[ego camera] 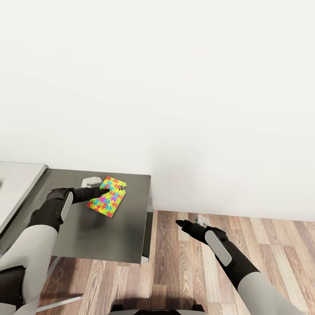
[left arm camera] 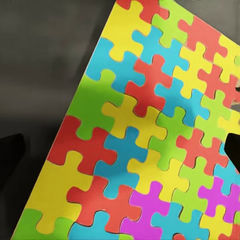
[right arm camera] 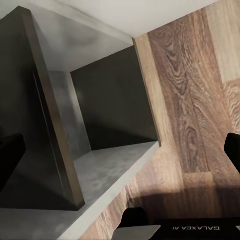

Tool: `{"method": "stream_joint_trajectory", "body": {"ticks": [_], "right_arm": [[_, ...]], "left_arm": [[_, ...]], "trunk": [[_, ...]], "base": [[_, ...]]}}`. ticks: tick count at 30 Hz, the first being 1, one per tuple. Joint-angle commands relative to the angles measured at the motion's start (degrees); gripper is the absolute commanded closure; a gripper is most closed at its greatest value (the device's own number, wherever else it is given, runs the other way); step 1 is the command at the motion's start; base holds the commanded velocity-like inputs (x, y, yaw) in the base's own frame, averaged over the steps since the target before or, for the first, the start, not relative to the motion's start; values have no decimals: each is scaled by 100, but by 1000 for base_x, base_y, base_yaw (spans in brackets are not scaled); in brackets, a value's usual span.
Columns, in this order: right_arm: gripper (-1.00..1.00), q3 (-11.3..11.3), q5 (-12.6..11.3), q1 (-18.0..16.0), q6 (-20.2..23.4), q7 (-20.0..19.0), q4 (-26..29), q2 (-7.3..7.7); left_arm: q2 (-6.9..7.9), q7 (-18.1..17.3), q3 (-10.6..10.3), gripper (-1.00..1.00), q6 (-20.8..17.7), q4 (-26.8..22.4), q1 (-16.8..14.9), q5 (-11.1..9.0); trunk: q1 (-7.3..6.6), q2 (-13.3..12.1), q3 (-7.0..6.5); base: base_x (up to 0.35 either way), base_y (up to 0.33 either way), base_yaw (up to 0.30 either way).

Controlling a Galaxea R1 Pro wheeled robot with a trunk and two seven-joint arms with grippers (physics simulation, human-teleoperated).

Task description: Put all the toys in the child's room - the three board games (two on the bed and one on the table), the two jigsaw puzzles on the table, and the tennis ball on the table - inside the toy box on the table in the child's room.

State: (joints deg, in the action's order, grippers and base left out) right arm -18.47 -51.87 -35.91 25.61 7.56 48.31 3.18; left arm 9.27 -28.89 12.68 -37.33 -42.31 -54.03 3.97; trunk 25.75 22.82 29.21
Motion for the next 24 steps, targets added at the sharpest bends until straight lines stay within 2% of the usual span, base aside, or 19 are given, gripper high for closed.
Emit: {"method": "stream_joint_trajectory", "body": {"ticks": [1,24], "right_arm": [[-100,-25,-60,-4,6,57,12,7],[-100,-17,-60,-4,6,54,13,7]], "left_arm": [[-4,-47,23,-100,-29,-5,-4,42],[-53,-53,15,-100,-22,-5,-3,42]], "trunk": [[3,10,8],[3,10,-47]], "base": [[0,0,0],[0,0,0]]}}
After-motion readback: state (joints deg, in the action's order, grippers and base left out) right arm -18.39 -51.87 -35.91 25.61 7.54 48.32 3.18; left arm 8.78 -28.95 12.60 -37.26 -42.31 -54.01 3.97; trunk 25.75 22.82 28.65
